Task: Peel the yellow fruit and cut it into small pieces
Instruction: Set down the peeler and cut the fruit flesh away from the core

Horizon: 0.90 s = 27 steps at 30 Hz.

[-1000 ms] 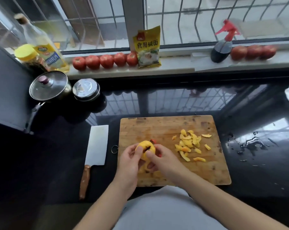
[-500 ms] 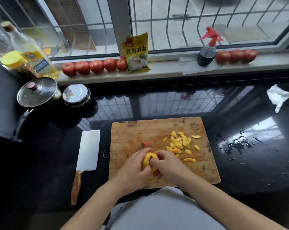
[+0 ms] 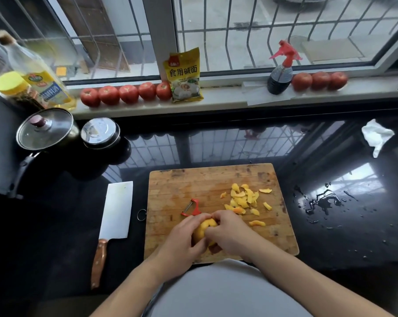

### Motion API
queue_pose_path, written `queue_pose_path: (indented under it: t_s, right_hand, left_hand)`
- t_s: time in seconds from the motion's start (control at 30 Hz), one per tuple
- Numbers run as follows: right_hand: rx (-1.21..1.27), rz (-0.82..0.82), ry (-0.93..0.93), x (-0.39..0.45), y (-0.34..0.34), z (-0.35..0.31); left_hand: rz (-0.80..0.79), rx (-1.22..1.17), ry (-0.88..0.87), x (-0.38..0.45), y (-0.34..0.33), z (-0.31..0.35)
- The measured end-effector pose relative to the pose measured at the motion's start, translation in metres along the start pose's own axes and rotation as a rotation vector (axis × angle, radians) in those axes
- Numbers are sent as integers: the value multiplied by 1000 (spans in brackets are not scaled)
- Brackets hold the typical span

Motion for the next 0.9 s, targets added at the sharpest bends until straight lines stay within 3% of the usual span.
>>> queue_pose_path:
  t_s: [0.27,0.9]
  right_hand:
    - [-134,38,43,7,-1,4]
    - [-131,-35,19,15,-10,6]
  left_hand:
    - [213,30,31,0,-7,0]
    - [219,-101,162,-6,0,-15]
Point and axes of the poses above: each hand's wrist, its own x-axis towards the middle knuckle, its own y-axis out of the back of the hand, z = x × y, the point moved 6 cm from there along x, towards the middle knuckle, and after that the axes turned 12 degrees about z, right-handed, at the moved point
